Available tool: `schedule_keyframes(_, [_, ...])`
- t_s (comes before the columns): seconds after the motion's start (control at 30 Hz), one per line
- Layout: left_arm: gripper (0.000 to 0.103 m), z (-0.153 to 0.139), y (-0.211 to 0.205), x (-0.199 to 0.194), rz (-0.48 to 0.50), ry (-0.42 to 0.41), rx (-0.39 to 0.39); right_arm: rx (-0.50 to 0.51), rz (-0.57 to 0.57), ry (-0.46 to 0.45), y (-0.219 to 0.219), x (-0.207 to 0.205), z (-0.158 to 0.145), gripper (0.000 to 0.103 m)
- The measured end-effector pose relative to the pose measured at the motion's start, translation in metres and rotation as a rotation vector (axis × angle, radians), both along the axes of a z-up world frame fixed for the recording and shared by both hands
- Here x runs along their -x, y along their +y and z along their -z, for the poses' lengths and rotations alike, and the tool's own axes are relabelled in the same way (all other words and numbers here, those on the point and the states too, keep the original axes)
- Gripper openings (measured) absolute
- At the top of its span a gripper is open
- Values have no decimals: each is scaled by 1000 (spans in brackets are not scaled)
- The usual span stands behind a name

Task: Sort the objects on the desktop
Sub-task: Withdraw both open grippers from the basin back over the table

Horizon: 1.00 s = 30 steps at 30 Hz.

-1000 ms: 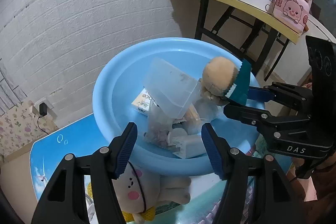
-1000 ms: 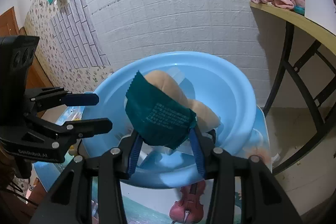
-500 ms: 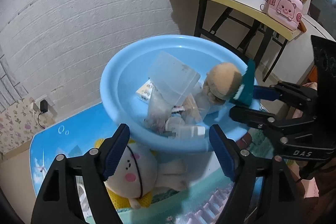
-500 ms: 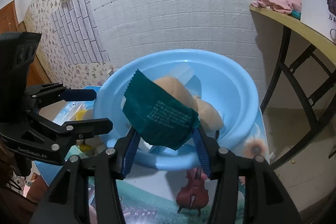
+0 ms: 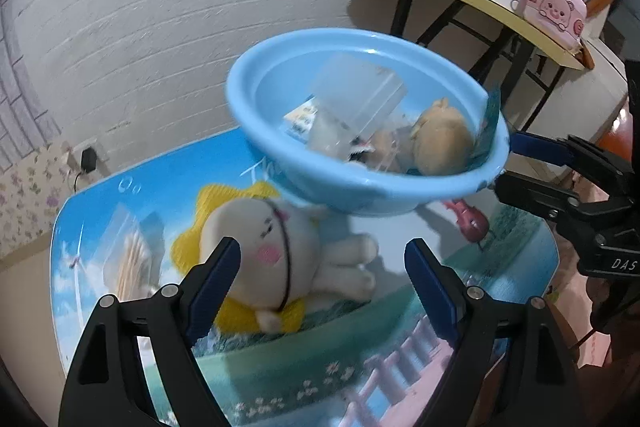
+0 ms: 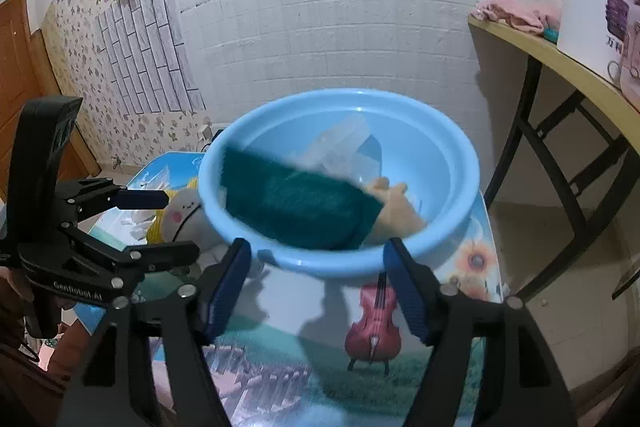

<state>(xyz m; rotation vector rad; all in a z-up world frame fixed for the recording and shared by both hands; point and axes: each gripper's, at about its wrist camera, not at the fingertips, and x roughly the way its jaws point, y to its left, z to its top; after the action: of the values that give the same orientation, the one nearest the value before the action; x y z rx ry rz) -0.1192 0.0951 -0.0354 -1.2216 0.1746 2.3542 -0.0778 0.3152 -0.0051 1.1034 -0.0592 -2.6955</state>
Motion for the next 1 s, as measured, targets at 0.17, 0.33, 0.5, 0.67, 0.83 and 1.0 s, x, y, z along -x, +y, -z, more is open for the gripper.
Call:
schedule_keyframes(0.17, [84, 7, -16, -4, -36, -15, -1, 35, 24, -141, 4, 2, 27, 71])
schedule_keyframes(0.33, [84, 13, -26, -12, -56, -30, -4, 29, 12, -214, -1, -2, 43, 71])
schedule_keyframes(0.5, [84, 20, -37, -19, -87, -47, -7, 22, 0, -232, -5, -6, 48, 71])
schedule_keyframes(0.67, [85, 24, -47, -24, -106, -54, -10, 14, -5, -238, -10, -13, 50, 71])
schedule_keyframes(0.83, [85, 29, -56, -29, -122, -70, -11, 6, -5, -250, -15, -13, 51, 71])
schedule_keyframes(1.0, [85, 32, -62, -35, -116, -77, -16, -2, -14, -264, -25, -14, 53, 71])
